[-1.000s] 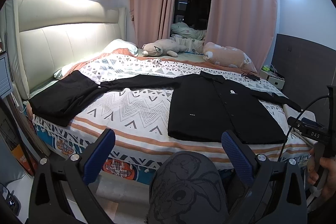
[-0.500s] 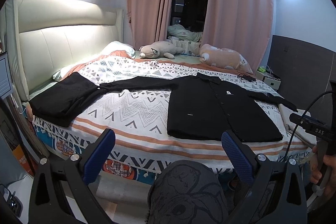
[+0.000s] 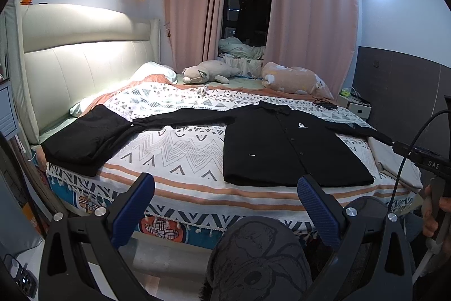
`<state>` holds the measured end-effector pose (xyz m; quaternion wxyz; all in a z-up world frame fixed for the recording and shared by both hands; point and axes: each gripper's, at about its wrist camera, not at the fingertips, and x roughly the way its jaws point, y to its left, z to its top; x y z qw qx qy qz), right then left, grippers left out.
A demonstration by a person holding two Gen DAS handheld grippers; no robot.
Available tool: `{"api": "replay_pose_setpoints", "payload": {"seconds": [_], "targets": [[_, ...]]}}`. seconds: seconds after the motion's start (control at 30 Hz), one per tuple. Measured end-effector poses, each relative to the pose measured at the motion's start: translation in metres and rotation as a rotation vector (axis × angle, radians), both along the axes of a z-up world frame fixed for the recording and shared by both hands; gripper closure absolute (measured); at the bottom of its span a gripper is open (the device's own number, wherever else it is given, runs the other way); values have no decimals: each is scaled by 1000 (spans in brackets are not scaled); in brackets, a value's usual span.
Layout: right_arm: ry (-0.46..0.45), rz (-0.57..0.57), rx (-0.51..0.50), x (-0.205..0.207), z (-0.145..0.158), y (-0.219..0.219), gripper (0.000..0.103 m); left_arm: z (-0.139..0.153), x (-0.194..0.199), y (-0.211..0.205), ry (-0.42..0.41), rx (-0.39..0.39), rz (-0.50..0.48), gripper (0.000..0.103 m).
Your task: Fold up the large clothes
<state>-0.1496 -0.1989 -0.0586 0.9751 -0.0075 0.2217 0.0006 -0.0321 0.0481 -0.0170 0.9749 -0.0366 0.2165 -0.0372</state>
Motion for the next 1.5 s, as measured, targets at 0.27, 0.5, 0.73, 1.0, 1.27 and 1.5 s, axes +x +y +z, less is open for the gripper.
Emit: {"api": "replay_pose_setpoints", "payload": {"seconds": [0.27, 0.5, 0.73, 1.0, 1.27, 1.5], "targets": [[2, 29, 7, 23, 2, 1, 0, -3, 14, 6, 12, -17, 28, 0], [12, 57, 17, 68, -2, 7, 0, 1, 46, 14, 22, -22, 49, 0], [42, 81, 20, 120, 1, 11, 0, 0, 83, 26, 37, -47, 72, 0], [68, 88, 19, 195, 8, 14, 0, 0, 143, 35, 74, -69, 98, 0], [100, 95, 16, 265, 8, 25, 0, 2, 201, 49, 116, -80, 116, 0], [121, 89, 51, 329, 6, 33, 0, -1, 252, 63, 145, -106, 136, 0]]}}
